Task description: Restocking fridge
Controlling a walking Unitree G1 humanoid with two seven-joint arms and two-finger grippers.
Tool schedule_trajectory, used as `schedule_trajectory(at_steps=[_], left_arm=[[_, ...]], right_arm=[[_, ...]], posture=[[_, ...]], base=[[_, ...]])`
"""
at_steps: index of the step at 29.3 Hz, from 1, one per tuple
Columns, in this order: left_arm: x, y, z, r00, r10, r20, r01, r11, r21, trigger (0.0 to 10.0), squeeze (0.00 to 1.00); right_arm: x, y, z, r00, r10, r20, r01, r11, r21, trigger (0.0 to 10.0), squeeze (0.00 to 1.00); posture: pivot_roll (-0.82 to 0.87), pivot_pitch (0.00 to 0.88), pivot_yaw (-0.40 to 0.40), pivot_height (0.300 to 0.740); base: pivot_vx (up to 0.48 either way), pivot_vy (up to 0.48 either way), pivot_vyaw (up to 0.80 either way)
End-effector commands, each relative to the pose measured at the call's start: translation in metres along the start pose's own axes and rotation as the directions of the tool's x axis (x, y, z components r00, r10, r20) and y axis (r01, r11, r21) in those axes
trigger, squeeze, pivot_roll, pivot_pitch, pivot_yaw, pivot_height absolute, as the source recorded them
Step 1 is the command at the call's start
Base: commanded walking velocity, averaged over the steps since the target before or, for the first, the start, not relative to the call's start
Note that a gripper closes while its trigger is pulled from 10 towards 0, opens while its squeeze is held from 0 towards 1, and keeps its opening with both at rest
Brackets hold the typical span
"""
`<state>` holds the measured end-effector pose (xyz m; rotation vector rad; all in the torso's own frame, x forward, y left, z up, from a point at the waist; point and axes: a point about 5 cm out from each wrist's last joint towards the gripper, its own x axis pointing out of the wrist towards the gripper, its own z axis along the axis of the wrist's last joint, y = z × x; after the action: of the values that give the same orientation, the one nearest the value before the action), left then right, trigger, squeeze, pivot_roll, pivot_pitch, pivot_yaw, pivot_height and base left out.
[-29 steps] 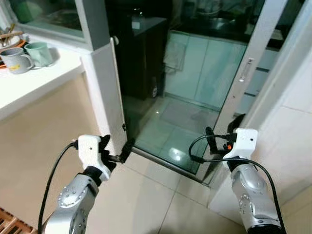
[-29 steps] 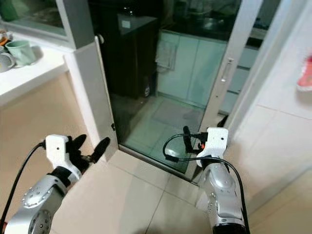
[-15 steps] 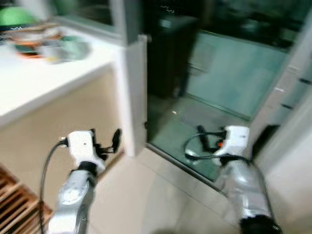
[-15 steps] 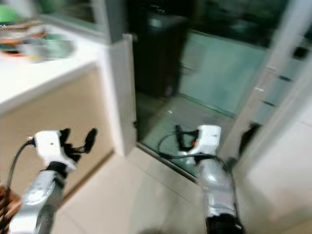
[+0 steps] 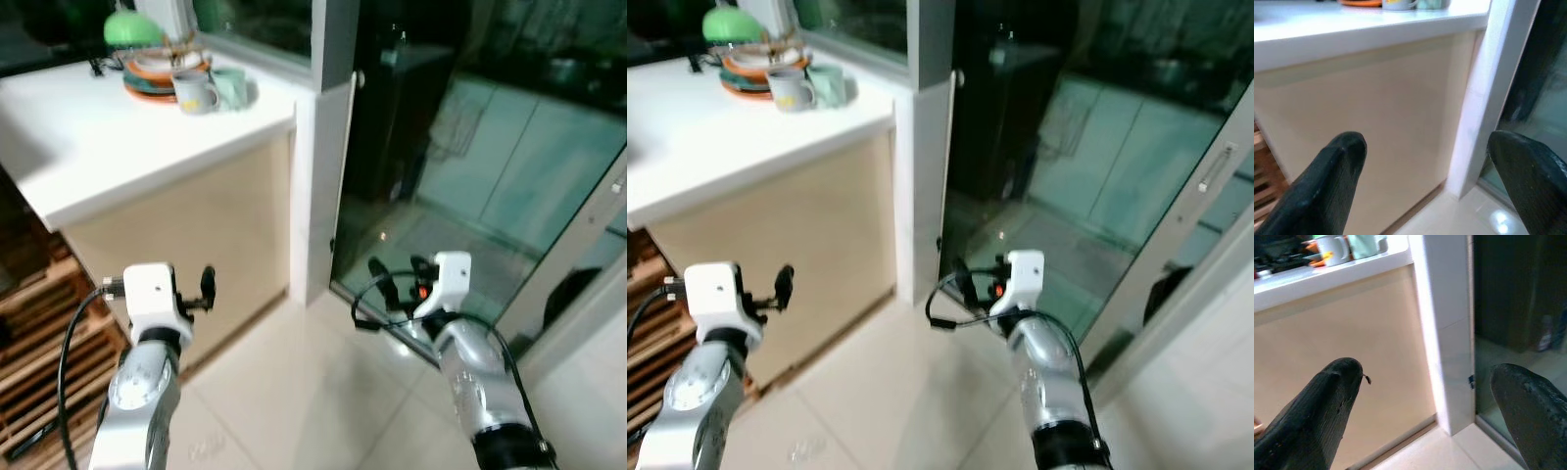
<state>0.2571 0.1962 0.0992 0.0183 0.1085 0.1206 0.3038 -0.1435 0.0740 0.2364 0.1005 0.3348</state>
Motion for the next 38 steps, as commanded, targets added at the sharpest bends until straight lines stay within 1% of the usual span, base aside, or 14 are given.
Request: schedule_trajectory(at_steps=[1,2,7,12,15,19,20,27,30,31,33,34,36,38], left_arm=[[0.001,-0.003,0.002,1.000,-0.004,-0.001,0.005,0.998,0.058,10.0,0.00],[0.000,-0.002,0.000,1.000,-0.001,-0.010,0.003,0.993,0.120,10.0,0.00],[0.000,0.001,-0.004,0.999,-0.010,-0.041,0.018,0.981,0.194,10.0,0.00],[0.001,0.000,-0.006,0.998,-0.014,-0.061,0.023,0.990,0.142,10.0,0.00],[0.005,0.005,-0.004,0.998,0.017,-0.058,-0.013,0.997,0.080,10.0,0.00],[0.004,0.007,-0.004,0.998,0.024,-0.058,-0.019,0.996,0.085,10.0,0.00],[0.004,0.007,-0.004,0.998,0.014,-0.060,-0.010,0.998,0.065,10.0,0.00],[0.008,0.005,-0.001,0.999,0.002,-0.033,-0.001,1.000,0.030,10.0,0.00],[0.009,0.004,0.001,1.000,-0.006,-0.017,0.007,0.999,0.047,10.0,0.00],[0.012,0.003,0.006,0.999,-0.022,0.023,0.020,0.998,0.064,10.0,0.00],[0.013,0.002,0.008,0.999,-0.028,0.037,0.025,0.997,0.066,10.0,0.00],[0.013,0.000,0.012,0.997,-0.046,0.063,0.041,0.996,0.078,10.0,0.00],[0.007,-0.012,0.028,0.975,-0.150,0.161,0.136,0.986,0.094,10.0,0.00],[0.003,-0.017,0.032,0.963,-0.191,0.188,0.179,0.981,0.076,10.0,0.00]], right_arm=[[0.001,-0.002,0.002,1.000,0.008,0.005,-0.008,1.000,-0.004,10.0,0.00],[0.000,-0.003,-0.001,1.000,0.007,-0.005,-0.007,1.000,-0.019,10.0,0.00],[-0.003,-0.006,-0.007,1.000,0.003,-0.025,-0.004,0.999,-0.041,10.0,0.00],[-0.003,-0.006,-0.010,0.999,0.006,-0.037,-0.007,0.999,-0.053,10.0,0.00],[0.001,-0.006,-0.012,0.997,-0.025,-0.069,0.017,0.993,-0.118,10.0,0.00],[0.001,-0.012,-0.010,0.995,-0.091,-0.043,0.087,0.992,-0.095,10.0,0.00],[0.000,-0.015,-0.008,0.993,-0.117,-0.022,0.114,0.988,-0.100,10.0,1.00],[-0.001,-0.015,-0.005,0.993,-0.118,0.016,0.119,0.988,-0.093,10.0,1.00],[-0.002,-0.016,-0.005,0.991,-0.133,0.020,0.134,0.987,-0.089,10.0,1.00],[-0.003,-0.016,-0.004,0.990,-0.133,0.043,0.135,0.989,-0.063,10.0,1.00],[-0.003,-0.016,-0.004,0.990,-0.131,0.055,0.134,0.989,-0.056,10.0,1.00],[-0.003,-0.017,-0.002,0.988,-0.138,0.070,0.141,0.989,-0.046,10.0,1.00],[-0.007,-0.023,0.011,0.970,-0.178,0.166,0.188,0.981,-0.050,10.0,1.00],[-0.009,-0.024,0.017,0.962,-0.189,0.197,0.204,0.977,-0.058,10.0,1.00]], posture=[[-0.06,0.000,0.037,0.740],[-0.06,0.000,0.038,0.740],[-0.05,0.000,0.040,0.740],[-0.05,0.000,0.045,0.740],[-0.06,0.000,0.048,0.740],[-0.06,0.000,0.054,0.740],[-0.06,0.000,0.053,0.740],[-0.06,0.000,0.053,0.740],[-0.07,0.000,0.053,0.740],[-0.07,0.000,0.055,0.740],[-0.07,0.000,0.055,0.740],[-0.07,0.000,0.054,0.740],[-0.07,0.000,0.049,0.740],[-0.07,0.000,0.045,0.740]], base=[[0.000,-0.480,0.44],[0.000,-0.480,0.45],[0.000,-0.480,0.44],[0.000,-0.058,0.45],[0.000,0.000,0.00],[0.000,0.000,0.00],[0.000,0.000,0.00],[0.000,0.000,0.00],[0.000,0.000,0.00],[0.000,0.000,0.00],[0.000,0.000,0.00],[0.000,0.000,0.00],[0.000,0.000,0.00],[0.000,0.000,0.00]])
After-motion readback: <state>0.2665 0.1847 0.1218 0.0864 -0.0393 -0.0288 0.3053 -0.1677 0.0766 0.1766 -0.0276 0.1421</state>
